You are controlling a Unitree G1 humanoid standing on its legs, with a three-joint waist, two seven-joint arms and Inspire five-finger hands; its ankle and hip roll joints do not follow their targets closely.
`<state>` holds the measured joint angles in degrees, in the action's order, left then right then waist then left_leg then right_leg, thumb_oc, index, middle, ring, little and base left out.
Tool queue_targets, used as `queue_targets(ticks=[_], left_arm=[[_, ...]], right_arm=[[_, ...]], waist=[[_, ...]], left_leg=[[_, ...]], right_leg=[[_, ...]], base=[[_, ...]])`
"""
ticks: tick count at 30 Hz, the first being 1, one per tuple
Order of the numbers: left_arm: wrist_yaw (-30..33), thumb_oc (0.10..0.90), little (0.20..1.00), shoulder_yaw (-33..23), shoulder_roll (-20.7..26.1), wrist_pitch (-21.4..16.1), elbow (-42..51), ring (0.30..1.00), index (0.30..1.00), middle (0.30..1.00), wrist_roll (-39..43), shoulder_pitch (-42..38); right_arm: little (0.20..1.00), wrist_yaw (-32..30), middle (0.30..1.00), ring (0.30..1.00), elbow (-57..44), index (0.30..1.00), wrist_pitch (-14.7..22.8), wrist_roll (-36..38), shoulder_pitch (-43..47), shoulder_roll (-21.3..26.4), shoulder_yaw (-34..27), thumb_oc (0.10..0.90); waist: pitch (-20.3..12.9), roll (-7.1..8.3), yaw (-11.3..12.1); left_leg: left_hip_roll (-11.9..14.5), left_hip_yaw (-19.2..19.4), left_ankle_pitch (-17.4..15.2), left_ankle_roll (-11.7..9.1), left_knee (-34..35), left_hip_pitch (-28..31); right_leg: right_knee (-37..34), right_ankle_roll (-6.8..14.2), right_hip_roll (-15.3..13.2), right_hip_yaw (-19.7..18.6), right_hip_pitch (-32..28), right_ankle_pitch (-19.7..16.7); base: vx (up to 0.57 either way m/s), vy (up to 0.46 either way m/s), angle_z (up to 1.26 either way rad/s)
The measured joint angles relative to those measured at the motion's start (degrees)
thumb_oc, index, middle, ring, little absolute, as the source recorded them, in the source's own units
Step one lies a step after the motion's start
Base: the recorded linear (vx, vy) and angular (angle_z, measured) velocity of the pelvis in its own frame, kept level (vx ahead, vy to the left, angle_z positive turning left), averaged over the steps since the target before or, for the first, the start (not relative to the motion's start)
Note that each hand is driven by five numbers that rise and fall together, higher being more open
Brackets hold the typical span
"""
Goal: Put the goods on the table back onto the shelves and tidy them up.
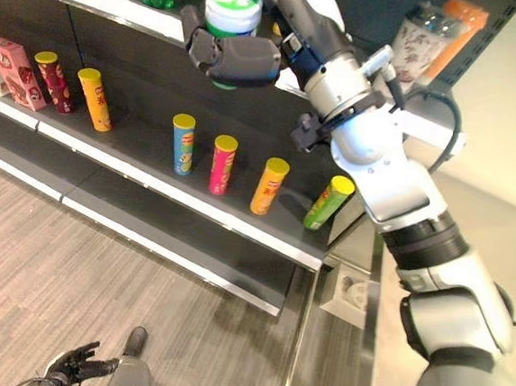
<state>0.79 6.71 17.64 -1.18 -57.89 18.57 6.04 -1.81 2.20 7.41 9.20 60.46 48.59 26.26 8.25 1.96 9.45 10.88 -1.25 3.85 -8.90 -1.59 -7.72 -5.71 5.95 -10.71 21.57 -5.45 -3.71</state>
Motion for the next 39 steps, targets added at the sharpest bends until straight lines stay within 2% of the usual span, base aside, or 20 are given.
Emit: queue_targets(ticks=[1, 3, 4, 5, 6, 7, 8, 9, 10, 11, 12, 13, 14, 15, 16, 17, 23, 30, 37, 39], left_arm=[[0.01, 0.800, 0.900, -0.11, 0.24, -0.09, 0.65, 0.900, 0.900, 0.900, -0.29, 0.48], [0.00, 0.800, 0.900, -0.24, 1.50, -0.19, 0.67, 0.900, 0.900, 0.900, -0.63, 0.50], [0.01, 0.800, 0.900, -0.25, 2.07, -0.24, 0.68, 0.900, 0.900, 0.900, -0.63, 0.20], [0.07, 0.800, 0.900, -0.56, 2.94, -0.37, 0.65, 0.900, 0.900, 0.900, -0.68, -0.42], [-0.04, 0.800, 0.900, -0.43, 3.02, -0.35, 0.52, 0.900, 0.900, 0.900, -0.71, -0.87], [-0.43, 0.800, 0.900, 0.11, 3.22, -0.41, 0.22, 0.900, 0.900, 0.900, -0.90, 0.17], [0.00, 0.800, 0.900, -0.57, 2.05, -0.43, -0.09, 0.900, 0.900, 0.900, -1.53, 2.24], [-0.27, 0.800, 0.900, -0.14, 0.97, -0.27, 0.01, 0.900, 0.900, 0.900, -1.92, 4.01], [-0.65, 0.800, 0.900, -0.03, -0.55, -0.32, -0.15, 0.900, 0.900, 0.900, -1.97, 4.63], [-0.18, 0.800, 0.900, -0.14, -1.21, -0.34, -1.49, 0.900, 0.900, 0.900, -1.98, 3.69], [-0.12, 0.800, 0.900, -0.03, 1.20, -0.46, -1.40, 0.900, 0.900, 0.900, -2.58, 2.72], [-0.03, 0.800, 0.900, -0.22, 2.49, -0.41, -1.92, 0.900, 0.900, 0.900, -2.93, 2.12], [0.11, 0.800, 0.900, -0.25, 3.50, -0.32, -2.24, 0.900, 0.900, 0.900, -2.94, 1.27], [0.13, 0.800, 0.900, -0.24, 4.05, -0.37, -2.41, 0.900, 0.900, 0.900, -2.99, 0.38], [0.66, 0.800, 0.900, -0.49, 4.03, -0.45, -2.27, 0.900, 0.900, 0.900, -2.96, -0.38], [0.88, 0.800, 0.900, -0.20, 3.95, -1.06, -1.12, 0.900, 0.900, 0.900, -2.97, -0.60], [1.01, 0.800, 0.900, -0.33, 0.48, -1.16, -1.95, 0.900, 0.900, 0.900, -2.86, -0.09], [1.05, 0.800, 0.900, -0.32, 0.46, -1.07, -1.68, 0.900, 0.900, 0.900, -2.83, 0.98], [1.06, 0.800, 0.900, -0.31, 0.68, -1.09, -1.64, 0.900, 0.900, 0.900, -2.81, 1.01], [1.04, 0.800, 0.900, -0.26, 0.67, -1.09, -1.68, 0.900, 0.900, 0.900, -2.81, 1.25]], right_arm=[[0.300, 0.02, 0.300, 0.300, -0.45, 0.300, -0.47, -0.04, -0.13, 0.46, -0.02, 0.400], [0.300, 0.10, 0.300, 0.300, -0.41, 0.300, -0.62, -0.14, -0.50, 0.36, -0.01, 0.400], [0.300, 0.11, 0.300, 0.300, -0.37, 0.300, -0.62, -0.16, -0.50, 0.32, -0.01, 0.400], [0.300, 0.13, 0.300, 0.300, -0.39, 0.300, -0.46, -0.18, -0.52, 0.27, -0.08, 0.400], [0.300, 0.12, 0.300, 0.300, -0.34, 0.300, -0.41, -0.23, -0.75, -0.24, -0.25, 0.400], [0.300, -0.91, 0.300, 0.300, 0.89, 0.300, -0.33, -0.50, -0.28, -4.45, 0.39, 0.400], [0.300, -1.06, 0.300, 0.300, 5.00, 0.300, -0.57, -1.03, -0.34, -11.68, 0.64, 0.400], [0.300, -1.29, 0.300, 0.300, 5.96, 0.300, -1.13, -1.04, -0.23, -12.38, 2.89, 0.400], [0.300, -0.99, 0.300, 0.300, 5.64, 0.300, -1.04, -1.27, 1.57, -8.89, 6.10, 0.400], [0.300, -1.49, 0.300, 0.300, 5.90, 0.300, -0.09, -1.62, 1.73, -6.00, 6.73, 0.400], [0.300, -1.67, 0.300, 0.300, 7.17, 0.300, -1.07, -1.66, 1.80, -4.08, 5.37, 0.400], [0.300, -1.68, 0.300, 0.300, 8.11, 0.300, -1.06, -1.66, 1.79, -4.12, 4.18, 0.400], [0.300, -1.92, 0.300, 0.300, 8.98, 0.300, -1.23, -1.68, 1.79, -4.18, 3.43, 0.400], [0.300, -2.28, 0.300, 0.300, 10.43, 0.300, -1.22, -1.74, 1.79, -4.30, 2.80, 0.400], [0.300, -2.57, 0.300, 0.300, 12.28, 0.300, -1.30, -1.74, 1.83, -4.64, 2.41, 0.400], [0.300, -2.82, 0.300, 0.300, 13.17, 0.300, -1.47, -1.75, 1.88, -4.63, 2.15, 0.400], [0.300, -3.80, 0.300, 0.300, 20.28, 0.300, -2.19, -2.04, 3.29, -6.33, 2.47, 0.400], [0.300, -5.00, 0.300, 0.300, 26.09, 0.300, -3.10, -3.67, 5.46, -6.15, 2.48, 0.400], [0.300, -6.74, 0.300, 0.300, 33.85, 0.300, -3.48, -4.23, 7.85, -5.87, 2.47, 0.400], [0.300, -7.32, 0.300, 0.300, 34.36, 0.300, -3.57, -4.46, 7.86, -5.10, 2.47, 0.400]], waist=[[-0.11, 0.60, -0.33], [-1.23, 2.73, -0.52], [-1.74, 3.51, -0.33], [-2.07, 4.12, 0.61], [-1.96, 3.93, 0.86], [-0.46, 3.08, 1.90], [0.06, 2.63, 2.03], [-0.80, 1.31, 2.22], [-1.16, -1.05, 1.26], [-0.55, -1.48, -0.86], [-0.82, 1.43, -1.58], [-0.70, 3.11, -1.31], [-0.65, 4.43, -1.34], [-0.52, 5.68, -1.29], [-0.77, 6.07, -1.00], [-0.77, 6.07, -0.71], [-0.28, 5.37, 0.72], [-0.09, 5.05, 1.09], [-0.19, 4.65, 1.55], [-0.43, 4.12, 1.71]], left_leg=[[-1.11, 1.11, 2.31, 0.96, 0.18, 0.13], [-3.90, 1.72, 2.47, 2.25, 0.44, 0.28], [-4.92, 1.69, 2.80, 2.87, 0.42, 0.34], [-5.64, 2.23, 2.36, 3.13, 0.18, 0.57], [-5.93, 2.27, 1.58, 3.72, -0.86, 0.47], [-5.99, 5.14, 0.46, 7.77, -3.62, 1.52], [-5.96, 9.22, 1.47, 9.30, -1.90, 5.68], [-6.24, 10.04, 0.13, 9.03, -1.69, 6.23], [-6.24, 9.06, -2.59, 9.17, -1.40, 6.02], [-6.64, 6.78, -2.65, 7.92, -0.27, 6.61], [-8.42, 6.97, -0.98, 8.12, 1.96, 6.60], [-9.32, 6.94, -0.42, 8.48, 2.50, 6.45], [-10.04, 6.82, -0.02, 7.95, 2.94, 6.37], [-11.13, 6.27, -0.16, 7.73, 3.21, 6.48], [-11.10, 5.68, -0.10, 7.80, 3.31, 7.03], [-10.93, 5.27, 0.24, 7.65, 4.08, 7.28], [-9.55, 5.02, 0.96, 6.77, 6.22, 9.50], [-8.56, 3.39, 1.44, 5.96, 6.58, 9.01], [-8.72, 2.12, 1.61, 5.74, 6.59, 8.34], [-8.79, 1.34, 1.66, 5.66, 6.60, 8.07]], right_leg=[[0.00, 0.03, -1.50, 0.07, -0.14, -0.03], [0.03, -0.19, -3.80, 0.06, -0.93, -0.32], [0.25, -0.46, -4.16, 0.10, -2.15, -1.63], [0.59, -0.67, -4.38, 0.17, -2.25, -2.37], [1.50, 0.29, -4.56, -0.38, -2.09, -2.82], [6.34, 0.34, -5.97, 1.18, -0.64, -2.95], [9.67, -1.91, -7.04, 3.49, 0.78, -4.11], [10.81, -2.44, -6.96, 3.00, 1.21, -5.52], [14.21, -2.11, -7.33, 0.84, 3.03, -5.51], [16.95, 2.59, -7.84, -4.90, 5.27, -1.95], [11.07, 4.28, -6.87, -6.02, 6.16, -1.01], [7.72, 4.05, -6.01, -7.33, 5.94, -1.19], [5.20, 3.25, -5.18, -8.05, 5.39, -1.99], [2.98, 2.94, -4.62, -7.12, 4.23, -3.00], [1.01, 3.84, -4.35, -7.71, 2.20, -4.28], [0.78, 3.81, -3.85, -7.70, 1.90, -4.32], [0.43, 2.82, -2.53, -5.34, 0.46, -3.31], [0.44, 2.28, -1.66, -3.26, -0.06, -2.07], [0.42, 2.14, -1.78, -1.64, -0.23, -1.89], [0.43, 2.16, -1.76, -1.22, -0.44, -1.70]], base=[[0.00, 0.000, 0.00], [0.03, 0.073, 0.18], [0.12, 0.638, 0.20], [0.12, 0.644, 0.07], [0.12, 0.671, -0.28], [0.19, 0.420, -0.98], [0.22, 0.435, -1.38], [0.16, 0.261, -1.15], [0.06, 0.031, -0.12], [0.05, 0.013, 0.42], [0.10, 0.002, 0.44], [0.10, -0.020, 0.22], [0.08, -0.022, 0.26], [0.02, -0.010, 0.35], [0.05, -0.038, 0.39], [0.05, -0.040, 0.23], [0.07, -0.080, 0.02], [0.02, -0.027, 0.13], [0.01, -0.018, 0.10], [0.01, -0.020, 0.15]])
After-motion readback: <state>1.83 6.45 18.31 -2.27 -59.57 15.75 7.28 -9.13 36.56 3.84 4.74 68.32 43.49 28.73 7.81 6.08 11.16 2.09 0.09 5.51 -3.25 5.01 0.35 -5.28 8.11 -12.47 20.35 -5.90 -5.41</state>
